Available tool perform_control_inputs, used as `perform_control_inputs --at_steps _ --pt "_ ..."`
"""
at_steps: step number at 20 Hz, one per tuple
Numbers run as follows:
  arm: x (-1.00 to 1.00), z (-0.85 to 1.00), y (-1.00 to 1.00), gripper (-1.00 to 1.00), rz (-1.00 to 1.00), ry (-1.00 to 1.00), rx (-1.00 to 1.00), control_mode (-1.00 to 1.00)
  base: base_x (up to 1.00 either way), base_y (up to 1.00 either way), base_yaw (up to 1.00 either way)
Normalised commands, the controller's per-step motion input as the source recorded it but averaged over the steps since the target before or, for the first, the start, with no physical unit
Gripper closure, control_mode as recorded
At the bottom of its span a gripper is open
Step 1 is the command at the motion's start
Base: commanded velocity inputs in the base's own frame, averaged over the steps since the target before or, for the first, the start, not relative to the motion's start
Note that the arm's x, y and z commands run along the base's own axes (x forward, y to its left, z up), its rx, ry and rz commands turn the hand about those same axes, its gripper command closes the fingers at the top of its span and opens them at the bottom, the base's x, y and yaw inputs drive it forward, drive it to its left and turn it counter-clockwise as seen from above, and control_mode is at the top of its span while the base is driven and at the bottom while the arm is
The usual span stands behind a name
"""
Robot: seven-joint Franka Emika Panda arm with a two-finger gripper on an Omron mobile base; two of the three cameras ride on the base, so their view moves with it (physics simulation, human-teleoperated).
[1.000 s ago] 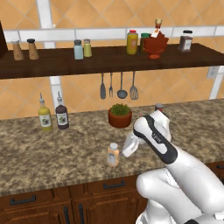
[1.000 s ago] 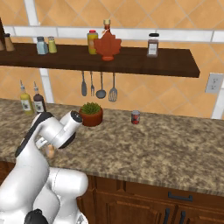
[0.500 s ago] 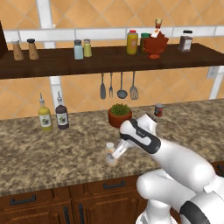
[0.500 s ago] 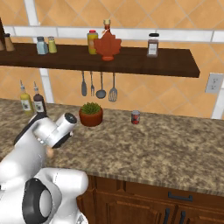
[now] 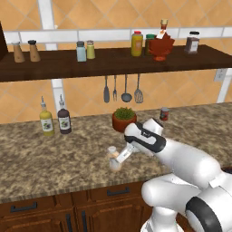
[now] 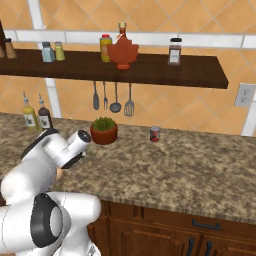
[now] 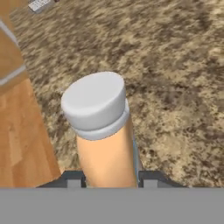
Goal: Put the shaker and condiment bottle from the counter next to their counterparts in the cabinet.
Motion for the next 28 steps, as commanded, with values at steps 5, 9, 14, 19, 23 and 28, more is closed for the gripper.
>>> perform_control_inputs --at_steps 5,9,14,19,23,28 --pt "-0.15 0.94 -0.51 1.0 0.04 -0.13 0.34 -1.0 0.0 0.0 0.0" --pt "-0.21 0.72 -0.58 1.0 0.08 -0.16 0.27 -1.0 0.0 0.0 0.0" --pt "-0.18 0.83 -0.53 1.0 0.11 -0.07 0.12 -1.0 0.0 0.0 0.0" --pt "-0.22 0.99 -0.46 1.0 0.01 0.0 0.0 -1.0 0.0 0.0 0.0" --pt "-0.25 0.84 -0.41 1.0 0.0 0.0 -0.06 -1.0 0.0 0.0 0.0" --pt "-0.4 0.51 -0.34 1.0 0.0 0.0 -0.14 -1.0 0.0 0.0 0.0"
